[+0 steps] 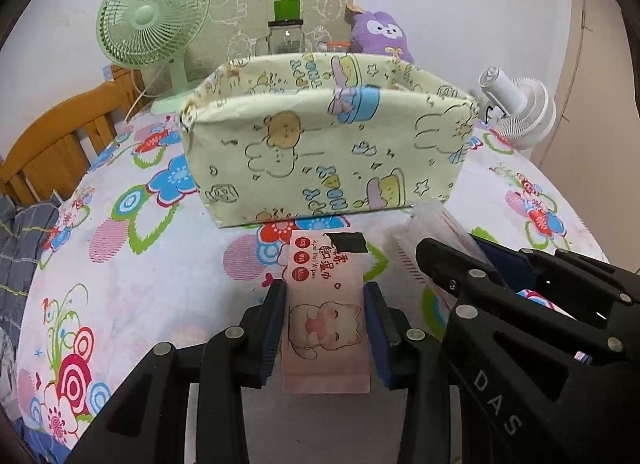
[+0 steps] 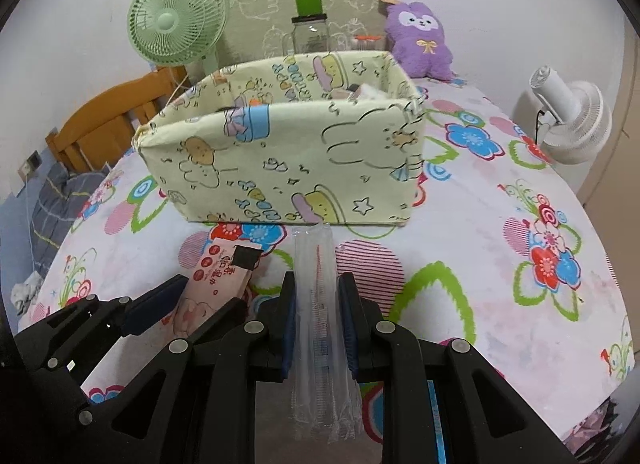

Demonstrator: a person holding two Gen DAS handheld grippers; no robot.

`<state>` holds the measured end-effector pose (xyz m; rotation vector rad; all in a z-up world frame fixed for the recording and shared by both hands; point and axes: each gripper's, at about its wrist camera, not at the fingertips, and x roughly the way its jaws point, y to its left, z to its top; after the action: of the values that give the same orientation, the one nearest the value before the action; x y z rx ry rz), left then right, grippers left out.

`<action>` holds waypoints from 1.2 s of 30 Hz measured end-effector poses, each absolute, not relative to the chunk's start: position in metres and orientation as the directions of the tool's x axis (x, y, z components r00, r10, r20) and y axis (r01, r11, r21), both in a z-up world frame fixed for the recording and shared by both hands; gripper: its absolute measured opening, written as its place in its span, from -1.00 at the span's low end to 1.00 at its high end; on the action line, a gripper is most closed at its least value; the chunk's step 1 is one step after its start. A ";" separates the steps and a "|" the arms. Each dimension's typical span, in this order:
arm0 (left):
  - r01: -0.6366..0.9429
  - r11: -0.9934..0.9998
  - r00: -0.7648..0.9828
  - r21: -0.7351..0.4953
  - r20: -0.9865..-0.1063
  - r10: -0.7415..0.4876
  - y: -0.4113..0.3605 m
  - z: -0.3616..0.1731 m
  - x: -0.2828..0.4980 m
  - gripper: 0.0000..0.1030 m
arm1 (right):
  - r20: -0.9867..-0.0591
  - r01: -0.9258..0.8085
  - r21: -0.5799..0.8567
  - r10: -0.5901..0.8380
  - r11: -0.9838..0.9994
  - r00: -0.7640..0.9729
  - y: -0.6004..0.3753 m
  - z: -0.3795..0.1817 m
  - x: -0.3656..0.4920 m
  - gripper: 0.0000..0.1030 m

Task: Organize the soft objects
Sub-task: 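Grasp the pink wet-wipes packet with the left tool while the right tool holds the tube bag, then lift and carry the pink packet and tube bag over the basket with both tools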

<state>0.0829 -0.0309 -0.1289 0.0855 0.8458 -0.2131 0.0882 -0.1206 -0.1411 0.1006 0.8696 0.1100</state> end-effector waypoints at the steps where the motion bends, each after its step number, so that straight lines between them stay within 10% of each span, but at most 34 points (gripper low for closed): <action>1: 0.219 0.976 0.649 -0.006 -0.745 -0.150 -0.032 -0.126 0.081 -0.24 | -0.753 -0.055 0.133 0.137 0.990 0.644 -0.122 -0.139 0.087 -0.54; 36: 0.197 0.980 0.803 0.030 -0.578 -0.143 -0.042 -0.019 0.046 -0.24 | -0.584 -0.073 0.125 0.133 0.989 0.801 -0.137 -0.027 0.051 -0.54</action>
<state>0.0460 -0.0417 -0.0187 0.0905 0.6118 -0.1824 0.0507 -0.1373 -0.0267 0.0985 0.6326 0.1105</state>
